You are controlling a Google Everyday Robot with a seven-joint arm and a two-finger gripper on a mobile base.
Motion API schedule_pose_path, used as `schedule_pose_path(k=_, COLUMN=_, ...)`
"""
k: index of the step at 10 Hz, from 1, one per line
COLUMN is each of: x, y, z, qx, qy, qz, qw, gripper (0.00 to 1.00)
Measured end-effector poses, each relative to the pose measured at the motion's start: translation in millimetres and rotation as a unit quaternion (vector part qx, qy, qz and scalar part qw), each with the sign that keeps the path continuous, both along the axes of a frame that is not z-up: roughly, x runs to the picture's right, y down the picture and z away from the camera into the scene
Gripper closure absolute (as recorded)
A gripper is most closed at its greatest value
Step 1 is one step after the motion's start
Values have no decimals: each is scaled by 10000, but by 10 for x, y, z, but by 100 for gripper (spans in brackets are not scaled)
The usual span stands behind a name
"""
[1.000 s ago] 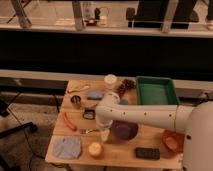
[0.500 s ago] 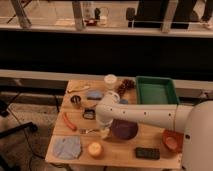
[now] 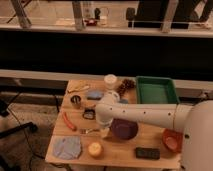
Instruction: Place fork in plastic cup
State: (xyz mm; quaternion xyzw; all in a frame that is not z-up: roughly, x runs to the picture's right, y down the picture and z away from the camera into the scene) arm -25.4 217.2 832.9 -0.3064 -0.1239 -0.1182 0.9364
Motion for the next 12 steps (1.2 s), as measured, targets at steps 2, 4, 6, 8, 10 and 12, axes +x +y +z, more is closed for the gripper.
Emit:
schedule_pose_path(k=2, x=1, y=-6, z=4, qx=-10, qy=5, qz=-19, qw=10000, gripper=33)
schedule_pose_path(k=4, x=9, y=12, z=17, qx=-60, qy=35, qz=-38, qw=10000, gripper=40)
schedule_pose_path(k=6, x=6, y=38, z=44, qx=-132, qy=87, qz=-32, qw=9999, gripper=40)
schedule_pose_path(k=8, x=12, y=45, z=63, qx=-170, qy=123, qz=-3, qw=9998, gripper=40)
schedule_pose_path(k=10, x=27, y=47, z=36, qx=-191, qy=135, qz=-15, qw=9997, gripper=46)
schedule_pose_path(k=12, x=39, y=70, z=41, qx=-256, qy=170, qz=-25, qw=9995, gripper=48)
